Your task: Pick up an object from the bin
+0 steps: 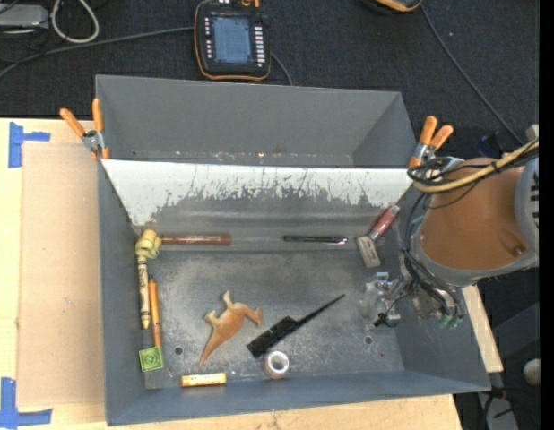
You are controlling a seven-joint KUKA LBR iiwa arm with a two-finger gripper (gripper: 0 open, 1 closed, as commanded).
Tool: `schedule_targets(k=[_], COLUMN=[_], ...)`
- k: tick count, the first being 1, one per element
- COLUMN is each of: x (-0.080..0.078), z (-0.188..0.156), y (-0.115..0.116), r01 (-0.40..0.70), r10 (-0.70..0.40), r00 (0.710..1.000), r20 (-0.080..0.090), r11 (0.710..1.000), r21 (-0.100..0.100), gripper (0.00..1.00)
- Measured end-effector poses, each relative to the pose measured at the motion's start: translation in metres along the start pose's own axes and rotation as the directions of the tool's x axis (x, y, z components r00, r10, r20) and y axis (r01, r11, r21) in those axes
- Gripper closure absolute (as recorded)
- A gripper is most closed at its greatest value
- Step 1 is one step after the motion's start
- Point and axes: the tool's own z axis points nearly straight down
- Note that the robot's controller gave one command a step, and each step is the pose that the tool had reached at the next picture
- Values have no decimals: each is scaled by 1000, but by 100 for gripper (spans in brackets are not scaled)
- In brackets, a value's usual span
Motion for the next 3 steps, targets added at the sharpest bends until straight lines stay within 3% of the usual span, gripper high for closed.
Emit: schedule_targets(k=[2, 3], x=[0, 10], z=[12, -67], y=[11, -28], r01=[31, 85], r10=[-31, -85], r00=[1000, 996], r20=[6, 6], r11=[1000, 996], r21=[4, 2], gripper=[100, 0])
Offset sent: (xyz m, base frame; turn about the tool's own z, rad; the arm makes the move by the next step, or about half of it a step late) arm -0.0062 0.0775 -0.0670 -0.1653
